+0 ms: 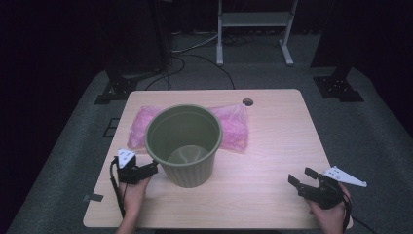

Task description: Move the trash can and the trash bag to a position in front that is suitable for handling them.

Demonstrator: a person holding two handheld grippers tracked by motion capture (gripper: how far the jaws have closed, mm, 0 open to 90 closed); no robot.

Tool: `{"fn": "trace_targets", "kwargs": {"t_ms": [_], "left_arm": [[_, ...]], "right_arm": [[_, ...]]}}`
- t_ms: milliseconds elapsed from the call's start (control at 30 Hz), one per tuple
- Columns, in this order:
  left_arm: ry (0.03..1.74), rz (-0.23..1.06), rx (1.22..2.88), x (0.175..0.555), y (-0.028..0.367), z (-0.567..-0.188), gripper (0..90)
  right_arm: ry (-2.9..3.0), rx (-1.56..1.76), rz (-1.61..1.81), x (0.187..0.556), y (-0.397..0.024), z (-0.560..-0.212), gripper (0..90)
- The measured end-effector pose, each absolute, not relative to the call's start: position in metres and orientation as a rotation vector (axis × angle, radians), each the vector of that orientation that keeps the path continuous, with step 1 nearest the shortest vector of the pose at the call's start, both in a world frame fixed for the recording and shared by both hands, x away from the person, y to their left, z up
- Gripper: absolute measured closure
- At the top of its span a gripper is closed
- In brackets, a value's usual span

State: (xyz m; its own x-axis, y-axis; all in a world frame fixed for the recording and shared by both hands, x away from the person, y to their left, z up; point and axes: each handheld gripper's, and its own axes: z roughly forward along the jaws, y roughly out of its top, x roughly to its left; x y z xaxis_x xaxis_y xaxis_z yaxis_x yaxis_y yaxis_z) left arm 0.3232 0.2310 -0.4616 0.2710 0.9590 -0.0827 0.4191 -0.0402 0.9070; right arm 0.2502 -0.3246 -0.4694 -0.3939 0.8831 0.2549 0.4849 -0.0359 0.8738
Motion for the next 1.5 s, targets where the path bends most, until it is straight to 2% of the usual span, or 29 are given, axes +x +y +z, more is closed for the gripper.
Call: {"fn": "trace_targets", "kwargs": {"t_ms": [300,633,1000,1300,1500], "left_arm": [[1.203,0.683,1.695,0.342,0.177,-0.462,2.7],[1.113,0.616,1.763,0.361,0.138,-0.463,2.8],[1.106,0.645,1.78,0.373,0.177,-0.452,4.5],[1.059,0.588,1.872,0.428,0.194,-0.437,6.1],[1.074,0.528,2.039,0.464,0.193,-0.456,17.5]], "right_arm": [[1.86,1.443,1.416,0.25,-0.329,-0.47,18.3],[1.875,1.437,1.411,0.251,-0.329,-0.471,18.3],[1.881,1.435,1.416,0.252,-0.329,-0.472,18.3],[1.89,1.435,1.403,0.254,-0.327,-0.473,18.3],[1.906,1.436,1.393,0.256,-0.326,-0.475,18.3]]}}
